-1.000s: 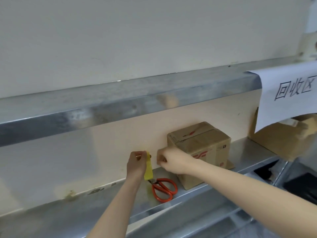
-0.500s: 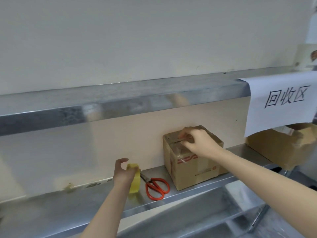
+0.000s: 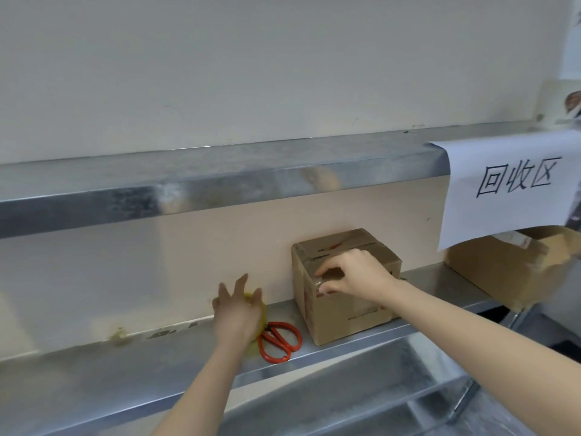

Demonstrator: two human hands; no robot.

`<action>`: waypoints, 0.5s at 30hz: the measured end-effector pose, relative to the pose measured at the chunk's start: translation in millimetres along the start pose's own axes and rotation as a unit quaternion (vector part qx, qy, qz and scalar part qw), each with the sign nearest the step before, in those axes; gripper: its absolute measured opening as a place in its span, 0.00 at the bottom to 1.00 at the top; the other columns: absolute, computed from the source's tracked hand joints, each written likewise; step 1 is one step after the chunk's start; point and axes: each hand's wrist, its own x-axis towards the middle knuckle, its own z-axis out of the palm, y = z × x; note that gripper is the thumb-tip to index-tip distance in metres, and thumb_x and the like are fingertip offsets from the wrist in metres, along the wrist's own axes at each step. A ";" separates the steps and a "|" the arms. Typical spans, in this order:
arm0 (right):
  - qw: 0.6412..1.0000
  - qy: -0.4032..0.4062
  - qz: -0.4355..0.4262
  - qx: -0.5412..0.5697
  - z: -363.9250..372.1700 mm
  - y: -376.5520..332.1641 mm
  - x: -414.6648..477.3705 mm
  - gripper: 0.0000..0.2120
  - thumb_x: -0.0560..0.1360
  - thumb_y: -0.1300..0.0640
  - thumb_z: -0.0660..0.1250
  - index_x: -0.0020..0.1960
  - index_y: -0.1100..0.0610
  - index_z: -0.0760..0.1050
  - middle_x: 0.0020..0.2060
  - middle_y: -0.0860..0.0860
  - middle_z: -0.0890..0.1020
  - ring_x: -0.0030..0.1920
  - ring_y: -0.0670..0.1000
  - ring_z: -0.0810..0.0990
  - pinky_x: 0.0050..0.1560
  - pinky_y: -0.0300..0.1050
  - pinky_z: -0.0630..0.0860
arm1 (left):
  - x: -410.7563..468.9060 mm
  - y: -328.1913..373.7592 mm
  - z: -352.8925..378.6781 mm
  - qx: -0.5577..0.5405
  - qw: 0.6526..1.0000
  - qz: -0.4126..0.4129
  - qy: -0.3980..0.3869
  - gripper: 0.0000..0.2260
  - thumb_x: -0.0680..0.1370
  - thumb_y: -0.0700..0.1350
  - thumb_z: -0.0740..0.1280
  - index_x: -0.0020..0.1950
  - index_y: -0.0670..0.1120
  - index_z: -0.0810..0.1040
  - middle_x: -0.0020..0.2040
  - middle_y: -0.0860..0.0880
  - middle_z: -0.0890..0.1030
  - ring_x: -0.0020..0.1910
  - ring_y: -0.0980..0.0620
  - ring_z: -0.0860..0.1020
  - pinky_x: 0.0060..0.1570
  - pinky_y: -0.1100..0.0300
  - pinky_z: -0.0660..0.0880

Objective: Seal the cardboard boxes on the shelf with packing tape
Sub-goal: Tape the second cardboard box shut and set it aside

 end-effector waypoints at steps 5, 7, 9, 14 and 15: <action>0.999 0.016 -0.026 -0.039 0.0 -0.4 1.7 0.17 0.70 0.38 0.70 0.56 0.44 0.81 0.49 0.44 0.84 0.51 0.48 0.81 0.52 0.47 0.78 | -20.6 52.2 -0.4 -0.252 0.939 0.215 -0.090 0.11 0.78 0.49 0.68 0.59 0.51 0.81 0.56 0.56 0.79 0.51 0.62 0.78 0.49 0.72 0.72; 0.997 0.027 -0.044 -0.062 -0.2 0.2 2.2 0.16 0.72 0.38 0.68 0.55 0.45 0.81 0.48 0.45 0.85 0.50 0.49 0.82 0.50 0.46 0.78 | -22.5 62.2 6.2 -0.263 0.929 0.244 -0.093 0.09 0.76 0.47 0.70 0.55 0.49 0.84 0.53 0.55 0.80 0.52 0.63 0.78 0.50 0.73 0.72; 0.995 0.038 -0.061 -0.071 1.2 0.3 1.4 0.16 0.72 0.38 0.67 0.54 0.46 0.82 0.46 0.46 0.85 0.49 0.50 0.82 0.48 0.46 0.78 | -20.1 63.0 13.2 -0.263 0.927 0.257 -0.073 0.08 0.74 0.46 0.72 0.52 0.47 0.85 0.52 0.53 0.80 0.52 0.65 0.78 0.51 0.74 0.72; 0.992 0.048 -0.092 -0.066 4.2 4.1 3.8 0.17 0.72 0.38 0.68 0.53 0.48 0.82 0.45 0.46 0.85 0.47 0.49 0.83 0.48 0.46 0.78 | -13.2 59.0 16.1 -0.242 0.924 0.291 -0.062 0.12 0.70 0.50 0.72 0.50 0.48 0.86 0.50 0.52 0.81 0.52 0.64 0.78 0.54 0.72 0.72; 0.992 0.047 -0.096 -0.064 4.4 4.9 4.6 0.17 0.72 0.38 0.68 0.53 0.48 0.82 0.45 0.46 0.85 0.47 0.49 0.83 0.48 0.46 0.78 | -11.5 59.0 15.5 -0.233 0.922 0.301 -0.066 0.12 0.70 0.50 0.71 0.50 0.47 0.85 0.50 0.52 0.80 0.51 0.64 0.78 0.54 0.73 0.72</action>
